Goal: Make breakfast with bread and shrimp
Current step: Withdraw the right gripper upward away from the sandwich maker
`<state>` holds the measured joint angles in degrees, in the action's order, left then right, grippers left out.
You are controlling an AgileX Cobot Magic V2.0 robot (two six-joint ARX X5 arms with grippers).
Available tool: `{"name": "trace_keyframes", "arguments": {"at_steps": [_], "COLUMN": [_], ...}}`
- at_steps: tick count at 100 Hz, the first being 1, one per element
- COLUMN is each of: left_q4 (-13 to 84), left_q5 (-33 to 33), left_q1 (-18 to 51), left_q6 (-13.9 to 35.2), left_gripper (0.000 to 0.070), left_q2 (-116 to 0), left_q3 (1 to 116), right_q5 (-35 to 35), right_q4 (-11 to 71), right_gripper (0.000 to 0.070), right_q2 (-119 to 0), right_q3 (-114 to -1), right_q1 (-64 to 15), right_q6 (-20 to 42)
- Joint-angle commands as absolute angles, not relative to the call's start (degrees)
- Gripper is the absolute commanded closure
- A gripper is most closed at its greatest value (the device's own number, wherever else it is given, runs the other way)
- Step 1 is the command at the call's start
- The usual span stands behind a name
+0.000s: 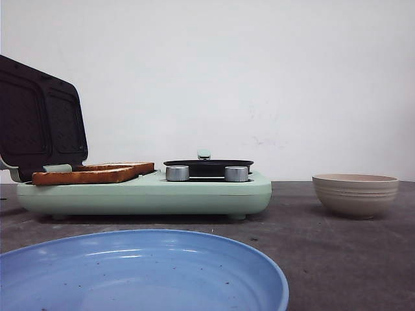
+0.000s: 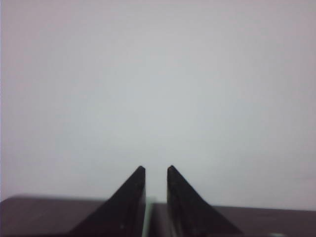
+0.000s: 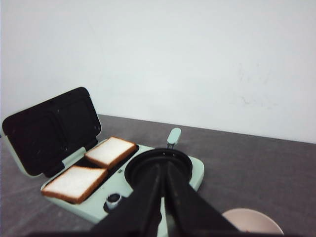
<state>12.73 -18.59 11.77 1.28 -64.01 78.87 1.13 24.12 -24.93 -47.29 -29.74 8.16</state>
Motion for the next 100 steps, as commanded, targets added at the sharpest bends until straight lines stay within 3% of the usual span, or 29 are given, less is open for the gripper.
{"name": "trace_keyframes", "arguments": {"at_steps": [1,18,34,48,54,65,71,87,100], "left_q4": [16.19,26.83,33.28,38.06,39.64,41.23,41.6,40.73,40.91], "left_q5": [-16.16,-8.93,1.34,12.6,15.73,16.73,16.8,16.75,17.91], "left_q1": [7.01,-3.92,-9.28,-12.91,-14.06,-15.55,-15.94,-16.91,-17.74], "left_q6": [4.58,8.32,10.55,16.01,18.98,23.29,23.68,24.21,29.63], "left_gripper": [0.07,0.07,0.07,0.0694,0.0612,0.035,0.0257,0.0253,0.0253], "left_q2": [-65.78,-70.06,-73.01,-76.88,-78.63,-81.23,-82.17,-84.53,-87.39], "left_q3": [82.26,86.19,86.21,86.21,86.21,86.21,86.21,86.21,86.21], "right_q5": [1.58,2.0,1.98,1.98,1.96,1.98,1.98,1.98,2.26], "right_q4": [25.96,30.98,32.27,32.32,32.32,32.34,32.42,32.82,32.84], "right_gripper": [0.0698,0.0698,0.0699,0.0698,0.0699,0.0699,0.0698,0.0698,0.0699], "right_q2": [-23.64,-19.75,-17.39,-17.04,-17.06,-17.06,-17.06,-17.08,-17.08], "right_q3": [-47.86,-47.86,-47.86,-47.86,-47.86,-47.86,-47.86,-47.86,-47.86], "right_q1": [-30.17,-30.17,-30.17,-30.17,-30.2,-30.2,-30.17,-30.17,-30.17], "right_q6": [8.38,8.36,8.36,8.36,8.34,8.32,8.27,8.1,7.38]}}
